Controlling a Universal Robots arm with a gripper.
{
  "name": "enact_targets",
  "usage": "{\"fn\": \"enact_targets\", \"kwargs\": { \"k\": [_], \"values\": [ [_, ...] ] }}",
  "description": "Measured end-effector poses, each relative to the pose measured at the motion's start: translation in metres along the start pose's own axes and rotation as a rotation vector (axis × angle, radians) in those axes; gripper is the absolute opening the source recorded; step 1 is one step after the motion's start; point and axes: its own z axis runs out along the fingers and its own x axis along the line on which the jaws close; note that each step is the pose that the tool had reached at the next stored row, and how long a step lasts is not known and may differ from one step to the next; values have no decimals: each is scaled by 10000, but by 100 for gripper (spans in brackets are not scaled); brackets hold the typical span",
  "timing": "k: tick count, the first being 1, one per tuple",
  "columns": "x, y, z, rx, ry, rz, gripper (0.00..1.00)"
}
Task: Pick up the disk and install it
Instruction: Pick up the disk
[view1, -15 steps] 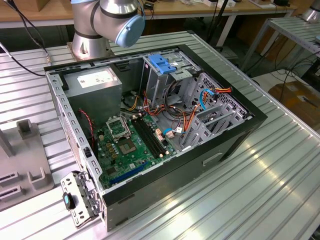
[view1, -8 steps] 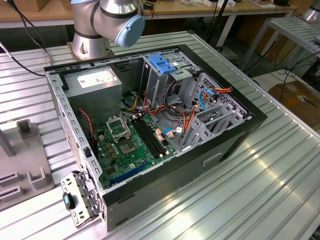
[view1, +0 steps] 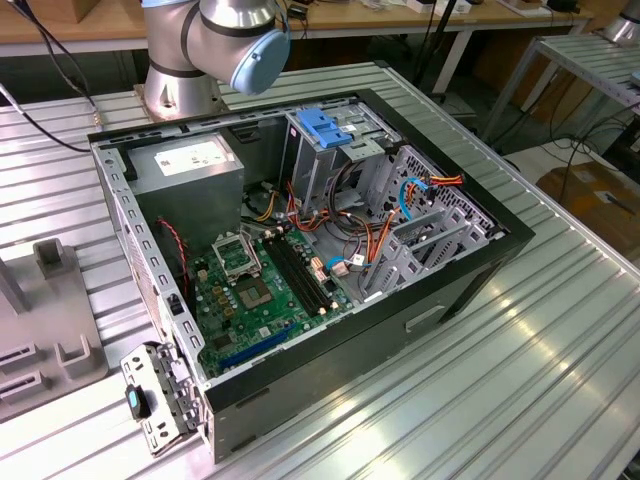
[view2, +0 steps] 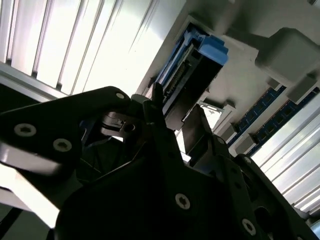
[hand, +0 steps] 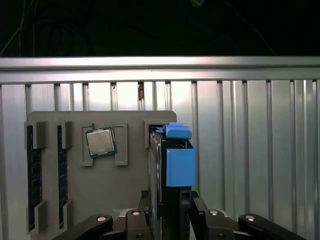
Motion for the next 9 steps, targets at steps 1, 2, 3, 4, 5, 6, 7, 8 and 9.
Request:
{"fn": "enact_targets", "kwargs": {
  "k": [1,2,3,4,5,6,7,8,9],
  "values": [
    [8,6,18,-1,0,1,44],
    [16,9,38,0,-1,0,44],
    [24,10,59,0,-1,0,44],
    [37,11,100,-3,0,1,44],
    [42,11,125,-11,-1,1,44],
    [42,11,127,-12,1,2,44],
    [42,11,127,-13,1,2,44],
    [42,11,127,-13,0,1,44],
    [42,11,128,-13,1,1,44]
  ]
}}
